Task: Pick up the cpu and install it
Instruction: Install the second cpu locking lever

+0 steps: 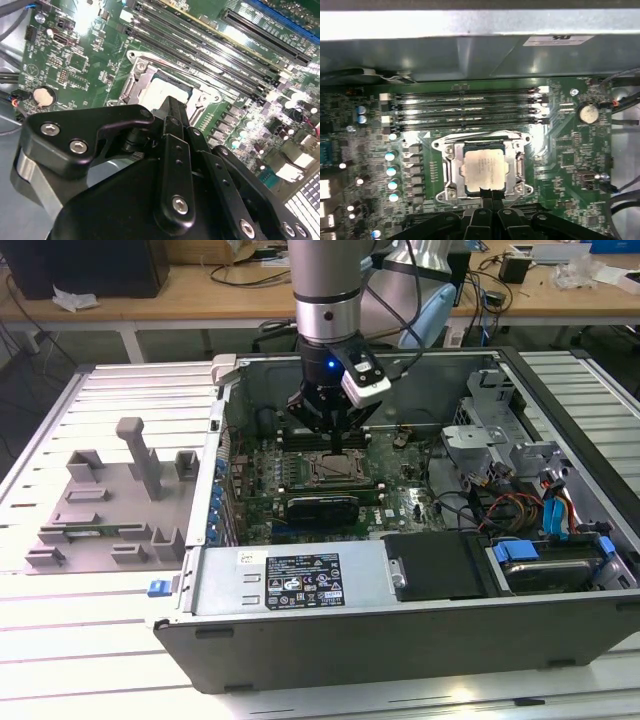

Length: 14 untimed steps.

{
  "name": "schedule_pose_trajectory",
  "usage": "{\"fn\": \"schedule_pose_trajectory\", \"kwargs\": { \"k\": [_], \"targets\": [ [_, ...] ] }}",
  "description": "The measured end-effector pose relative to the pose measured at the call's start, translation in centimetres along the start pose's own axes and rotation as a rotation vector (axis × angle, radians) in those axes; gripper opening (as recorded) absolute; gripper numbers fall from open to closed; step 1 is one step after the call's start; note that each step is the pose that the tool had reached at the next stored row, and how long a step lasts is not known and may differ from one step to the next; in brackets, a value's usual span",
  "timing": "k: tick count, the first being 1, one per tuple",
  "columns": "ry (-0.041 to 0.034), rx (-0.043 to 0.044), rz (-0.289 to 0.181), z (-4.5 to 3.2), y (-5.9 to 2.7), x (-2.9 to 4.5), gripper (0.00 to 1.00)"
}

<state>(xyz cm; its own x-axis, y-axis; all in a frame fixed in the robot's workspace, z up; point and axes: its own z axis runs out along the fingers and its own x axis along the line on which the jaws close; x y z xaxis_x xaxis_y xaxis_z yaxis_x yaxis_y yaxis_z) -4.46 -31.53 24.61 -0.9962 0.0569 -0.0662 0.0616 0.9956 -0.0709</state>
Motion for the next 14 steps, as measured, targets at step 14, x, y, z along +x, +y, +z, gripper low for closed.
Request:
{"fn": "schedule_pose_trajectory", "kwargs": {
  "k": [14],
  "targets": [
    [0.0863,0.0045,-0.011,0.11,-0.8,-0.26,0.11]
  ]
}}
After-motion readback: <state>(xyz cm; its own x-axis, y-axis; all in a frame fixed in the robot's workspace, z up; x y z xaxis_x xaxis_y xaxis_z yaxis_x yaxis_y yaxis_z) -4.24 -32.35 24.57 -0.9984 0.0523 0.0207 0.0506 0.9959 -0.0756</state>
